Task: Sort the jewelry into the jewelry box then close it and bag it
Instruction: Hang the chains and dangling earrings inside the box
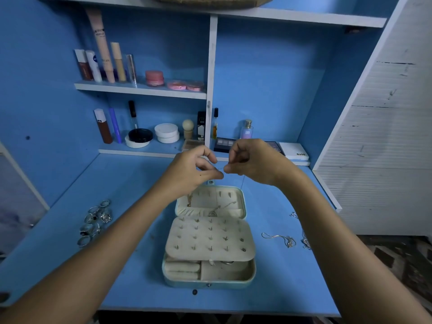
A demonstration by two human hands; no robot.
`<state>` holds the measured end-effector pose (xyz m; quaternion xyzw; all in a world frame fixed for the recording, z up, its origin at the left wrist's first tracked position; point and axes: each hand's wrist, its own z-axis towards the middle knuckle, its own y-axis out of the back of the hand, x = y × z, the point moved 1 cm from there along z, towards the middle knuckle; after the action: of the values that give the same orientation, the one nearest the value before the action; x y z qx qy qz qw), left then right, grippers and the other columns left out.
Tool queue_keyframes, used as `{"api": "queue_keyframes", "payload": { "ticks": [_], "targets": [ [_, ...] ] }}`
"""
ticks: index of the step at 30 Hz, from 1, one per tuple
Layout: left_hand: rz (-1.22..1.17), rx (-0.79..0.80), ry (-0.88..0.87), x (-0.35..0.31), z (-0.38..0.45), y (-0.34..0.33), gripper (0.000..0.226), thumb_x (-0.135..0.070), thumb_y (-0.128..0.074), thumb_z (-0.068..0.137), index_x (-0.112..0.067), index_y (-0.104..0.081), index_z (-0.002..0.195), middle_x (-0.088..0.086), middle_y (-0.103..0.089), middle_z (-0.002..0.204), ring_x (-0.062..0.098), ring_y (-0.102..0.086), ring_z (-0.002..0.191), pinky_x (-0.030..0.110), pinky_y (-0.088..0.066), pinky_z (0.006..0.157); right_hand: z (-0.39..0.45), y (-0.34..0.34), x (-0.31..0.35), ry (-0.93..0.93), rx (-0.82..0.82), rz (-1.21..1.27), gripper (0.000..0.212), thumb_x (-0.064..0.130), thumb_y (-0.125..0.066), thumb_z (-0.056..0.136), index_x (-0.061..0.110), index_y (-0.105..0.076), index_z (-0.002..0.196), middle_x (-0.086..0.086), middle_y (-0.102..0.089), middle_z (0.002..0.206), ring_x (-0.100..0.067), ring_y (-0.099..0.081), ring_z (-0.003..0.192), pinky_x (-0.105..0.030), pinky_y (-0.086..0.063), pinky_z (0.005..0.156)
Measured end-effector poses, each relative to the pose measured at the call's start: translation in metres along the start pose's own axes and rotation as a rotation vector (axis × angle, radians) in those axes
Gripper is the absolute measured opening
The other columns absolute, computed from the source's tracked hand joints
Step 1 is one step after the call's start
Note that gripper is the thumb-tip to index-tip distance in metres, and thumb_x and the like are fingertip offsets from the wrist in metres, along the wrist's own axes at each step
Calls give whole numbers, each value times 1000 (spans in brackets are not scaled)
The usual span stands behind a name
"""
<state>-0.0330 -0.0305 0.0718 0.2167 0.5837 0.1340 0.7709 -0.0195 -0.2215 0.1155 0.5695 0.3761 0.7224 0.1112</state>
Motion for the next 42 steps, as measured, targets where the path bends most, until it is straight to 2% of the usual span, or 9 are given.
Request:
{"api": "queue_keyframes", "payload": {
  "ticks": [4,11,17,21,26,30,34,39,42],
  "targets": [
    [20,-16,-9,7,0,8,15,-22,-79,83,-29,-69,91,-10,-75,80,5,-69,84,25,-48,85,2,-1,-8,-51,1,-68,14,23,-79,85,23,-66,89,2,-73,79,-19,-66,74,-36,-55,70],
    [156,-11,-19,19,-5,16,9,-24,-76,87,-32,-76,86,-12,-73,82,0,-65,81,10,-45,74,4,-5,-21,-45,-22,-132,8,18,-74,90,25,-74,94,15,-71,82,1,-63,75,-14,-45,65],
    [124,64,48,23,-10,14,7,-17,-71,89,-23,-71,86,-10,-74,90,0,-67,89,23,-52,88,7,-14,-22,13,-63,-92,14,19,-72,90,31,-70,84,15,-69,79,6,-59,64,-12,-45,63],
    [5,117,113,24,-14,9,7,-9,-65,87,-16,-63,86,2,-76,92,20,-71,93,46,-54,95,9,-19,-21,31,-65,-56,9,20,-71,91,28,-73,86,14,-70,79,4,-59,65,-19,-51,64],
    [-112,194,136,19,-16,6,15,-15,-65,93,-16,-63,107,4,-76,83,20,-72,88,43,-49,96,11,-24,-22,56,-49,-56,15,23,-72,91,35,-71,81,18,-72,77,-1,-65,76,-25,-56,73],
    [9,102,112,21,-17,5,3,-21,-67,94,-21,-69,91,-4,-72,74,15,-73,72,40,-53,84,15,-29,-23,11,-50,-50,9,24,-70,92,30,-74,87,17,-72,79,-1,-64,74,-22,-54,62],
    [150,-5,109,23,-19,5,8,-20,-67,94,-23,-68,86,-8,-68,86,13,-70,59,28,-55,66,19,-39,-24,-32,-21,-157,14,19,-65,93,29,-74,87,12,-73,85,-15,-70,82,-28,-58,72],
    [288,-43,94,29,-18,5,8,-14,-65,93,-21,-69,91,-8,-70,85,10,-68,54,16,-52,63,28,-58,-32,-147,-72,-302,13,37,-66,90,34,-65,77,12,-64,76,-15,-62,72,-31,-56,69],
    [474,3,91,31,-16,3,15,-15,-64,93,-22,-76,97,-2,-74,92,6,-64,60,26,-56,75,33,-67,-33,-195,-100,-387,19,43,-67,90,30,-62,78,6,-62,88,-17,-60,81,-26,-44,61]
  ]
}}
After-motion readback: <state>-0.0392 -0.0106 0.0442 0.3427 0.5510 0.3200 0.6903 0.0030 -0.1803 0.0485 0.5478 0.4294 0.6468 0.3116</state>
